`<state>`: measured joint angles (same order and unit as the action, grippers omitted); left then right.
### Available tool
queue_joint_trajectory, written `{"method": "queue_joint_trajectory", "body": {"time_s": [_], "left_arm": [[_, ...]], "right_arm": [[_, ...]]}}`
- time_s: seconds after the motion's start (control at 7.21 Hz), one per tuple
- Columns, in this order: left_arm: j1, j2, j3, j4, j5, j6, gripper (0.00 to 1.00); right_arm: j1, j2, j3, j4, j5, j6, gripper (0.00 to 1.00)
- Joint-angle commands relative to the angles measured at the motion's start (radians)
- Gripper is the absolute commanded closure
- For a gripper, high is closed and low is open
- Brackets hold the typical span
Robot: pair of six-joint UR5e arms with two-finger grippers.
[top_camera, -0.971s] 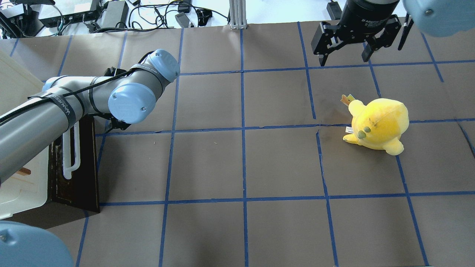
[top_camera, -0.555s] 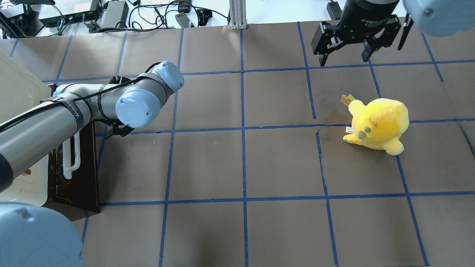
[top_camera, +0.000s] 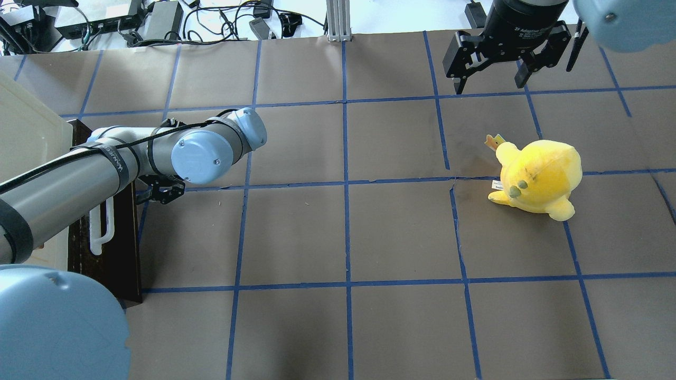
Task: Pull drawer sideways
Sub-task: 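Lower the left gripper onto the white drawer handle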
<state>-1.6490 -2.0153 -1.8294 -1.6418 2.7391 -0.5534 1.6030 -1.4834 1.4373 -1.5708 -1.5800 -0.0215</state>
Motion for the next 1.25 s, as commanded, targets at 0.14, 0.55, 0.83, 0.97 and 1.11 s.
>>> {"method": "queue_joint_trajectory", "body": {"time_s": [0.14,0.55,0.83,0.97,1.11], "left_arm": [[0.000,-0.006,-0.010,-0.053,0.076,0.000,0.00],[0.003,-0.017,-0.021,-0.053,0.109,-0.017,0.00],[0.005,-0.016,-0.025,-0.056,0.113,-0.022,0.05],[0.006,-0.016,-0.031,-0.056,0.105,-0.022,0.13],[0.009,-0.016,-0.040,-0.056,0.103,-0.040,0.16]], "right_arm": [[0.000,0.000,0.000,0.000,0.000,0.000,0.00],[0.000,0.000,0.000,0.000,0.000,0.000,0.00],[0.000,0.000,0.000,0.000,0.000,0.000,0.00],[0.000,0.000,0.000,0.000,0.000,0.000,0.00],[0.000,0.000,0.000,0.000,0.000,0.000,0.00]]}}
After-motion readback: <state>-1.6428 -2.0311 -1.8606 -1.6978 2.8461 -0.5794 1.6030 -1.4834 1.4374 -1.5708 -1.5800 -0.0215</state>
